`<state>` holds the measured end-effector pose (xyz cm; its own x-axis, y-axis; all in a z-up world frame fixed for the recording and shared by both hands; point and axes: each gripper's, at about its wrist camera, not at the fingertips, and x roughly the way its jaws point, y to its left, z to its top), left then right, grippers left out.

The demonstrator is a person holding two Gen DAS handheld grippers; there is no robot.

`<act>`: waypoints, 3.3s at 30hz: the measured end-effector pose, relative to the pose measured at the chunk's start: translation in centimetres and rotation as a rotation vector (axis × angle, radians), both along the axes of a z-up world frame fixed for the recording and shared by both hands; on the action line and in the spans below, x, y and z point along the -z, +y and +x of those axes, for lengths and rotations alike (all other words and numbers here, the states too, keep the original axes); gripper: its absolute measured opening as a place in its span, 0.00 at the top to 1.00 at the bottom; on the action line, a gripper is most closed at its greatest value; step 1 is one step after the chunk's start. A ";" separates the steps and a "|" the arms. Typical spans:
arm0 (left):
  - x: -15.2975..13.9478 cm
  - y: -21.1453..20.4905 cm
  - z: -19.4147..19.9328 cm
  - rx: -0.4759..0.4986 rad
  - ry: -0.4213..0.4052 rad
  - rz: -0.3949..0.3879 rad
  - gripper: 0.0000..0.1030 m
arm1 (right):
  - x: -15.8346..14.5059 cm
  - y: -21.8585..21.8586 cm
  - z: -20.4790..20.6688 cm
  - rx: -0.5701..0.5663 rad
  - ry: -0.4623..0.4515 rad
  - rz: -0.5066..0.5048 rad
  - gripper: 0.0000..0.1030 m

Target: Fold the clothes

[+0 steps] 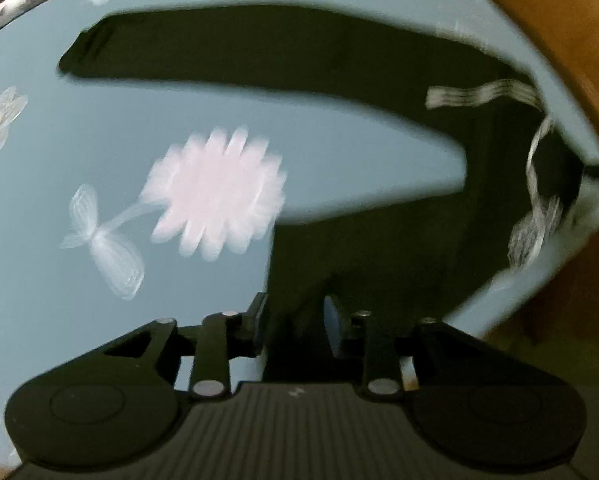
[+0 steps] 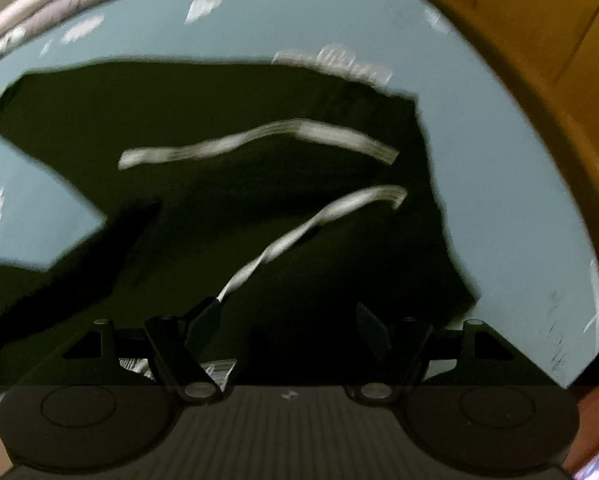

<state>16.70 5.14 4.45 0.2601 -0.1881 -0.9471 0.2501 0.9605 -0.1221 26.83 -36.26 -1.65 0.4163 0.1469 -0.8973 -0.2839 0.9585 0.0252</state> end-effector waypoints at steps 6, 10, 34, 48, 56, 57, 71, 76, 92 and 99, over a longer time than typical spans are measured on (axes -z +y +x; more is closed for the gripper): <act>2.4 -5.7 10.8 0.041 -0.085 -0.208 0.68 | -1.7 -3.1 7.0 -0.016 -0.130 0.034 0.23; 4.4 -12.2 17.7 0.214 -0.139 -0.226 0.61 | 0.2 -4.8 11.0 -0.032 -0.106 0.087 0.23; 12.1 -34.4 35.8 1.004 -0.136 -0.042 0.37 | 7.4 -9.9 23.6 -0.203 -0.034 0.352 0.26; 12.5 -37.4 37.7 1.059 -0.038 -0.063 0.27 | 8.8 -10.2 28.4 -0.221 0.134 0.605 0.25; 12.6 -35.3 37.7 1.053 -0.019 -0.105 0.28 | 9.4 -11.4 26.6 -0.256 0.271 0.654 0.26; 12.6 -35.5 37.8 1.047 -0.019 -0.106 0.28 | 9.5 -11.3 26.6 -0.239 0.264 0.664 0.29; 12.3 -36.6 36.2 1.172 -0.041 0.033 0.31 | 2.8 -7.1 20.0 -0.434 0.056 0.515 0.79; 12.1 -36.7 35.7 1.222 -0.036 0.079 0.36 | 2.2 -5.2 17.6 -0.574 0.062 0.433 0.79; 11.4 -36.5 30.8 1.373 -0.157 0.149 0.91 | 4.2 -1.3 16.0 -0.710 -0.060 0.108 0.46; 10.4 -36.4 29.7 1.314 -0.254 0.207 0.96 | 4.0 -2.4 17.1 -0.601 -0.048 0.127 0.77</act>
